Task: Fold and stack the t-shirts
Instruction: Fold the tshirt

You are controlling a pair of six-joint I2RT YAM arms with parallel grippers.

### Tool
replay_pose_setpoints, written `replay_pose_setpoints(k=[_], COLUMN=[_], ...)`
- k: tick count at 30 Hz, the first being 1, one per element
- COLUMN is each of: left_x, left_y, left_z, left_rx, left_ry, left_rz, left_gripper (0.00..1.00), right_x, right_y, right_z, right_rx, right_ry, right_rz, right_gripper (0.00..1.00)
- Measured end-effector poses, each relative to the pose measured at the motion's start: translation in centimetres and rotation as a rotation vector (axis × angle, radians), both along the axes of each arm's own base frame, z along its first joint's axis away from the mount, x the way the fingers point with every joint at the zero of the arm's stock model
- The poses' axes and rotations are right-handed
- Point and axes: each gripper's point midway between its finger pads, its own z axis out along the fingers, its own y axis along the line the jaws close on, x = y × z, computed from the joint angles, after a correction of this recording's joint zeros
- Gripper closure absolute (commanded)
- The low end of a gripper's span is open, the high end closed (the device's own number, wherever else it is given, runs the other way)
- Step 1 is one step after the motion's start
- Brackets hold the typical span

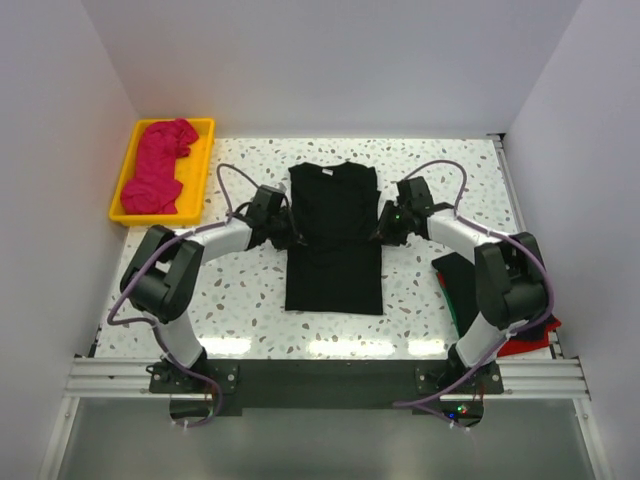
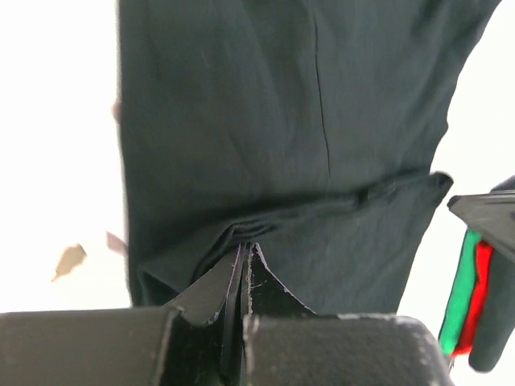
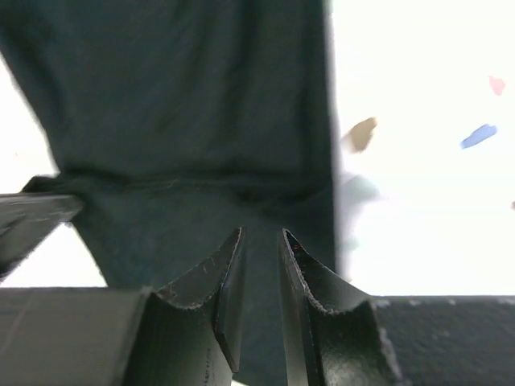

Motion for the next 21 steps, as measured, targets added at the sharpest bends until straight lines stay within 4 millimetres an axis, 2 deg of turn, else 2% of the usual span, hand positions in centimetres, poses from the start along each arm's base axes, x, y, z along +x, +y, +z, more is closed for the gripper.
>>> replay_pose_setpoints(k=[5,10,20,21], left_x=[2.7,3.1,3.3,3.3], left_y=[1.6,2.3,2.5,2.6], left_z=[-0.1,-1.8,-1.7,-1.5], left_rx=[0.013,0.032,0.017,0.018], left_ry=[-0.016,0.018,0.023,0.022], left_rz=[0.059,0.078,0.081,0.080], left_gripper=[1.00,1.00,1.00,0.97], right_x=[1.2,1.8,2.0,1.9], right_y=[-1.4,-1.4,-1.6,-1.6], right_z=[-2.3,-3.6,-3.4,-3.3], right_rx=[-0.021,-0.030,-0.031,-0.031], right_ry=[0.050,0.078,0.075,0.075], right_rz=[-0.034,-0.036,-0.042,-0.043], right_gripper=[0.76,0.78,0.79,0.78])
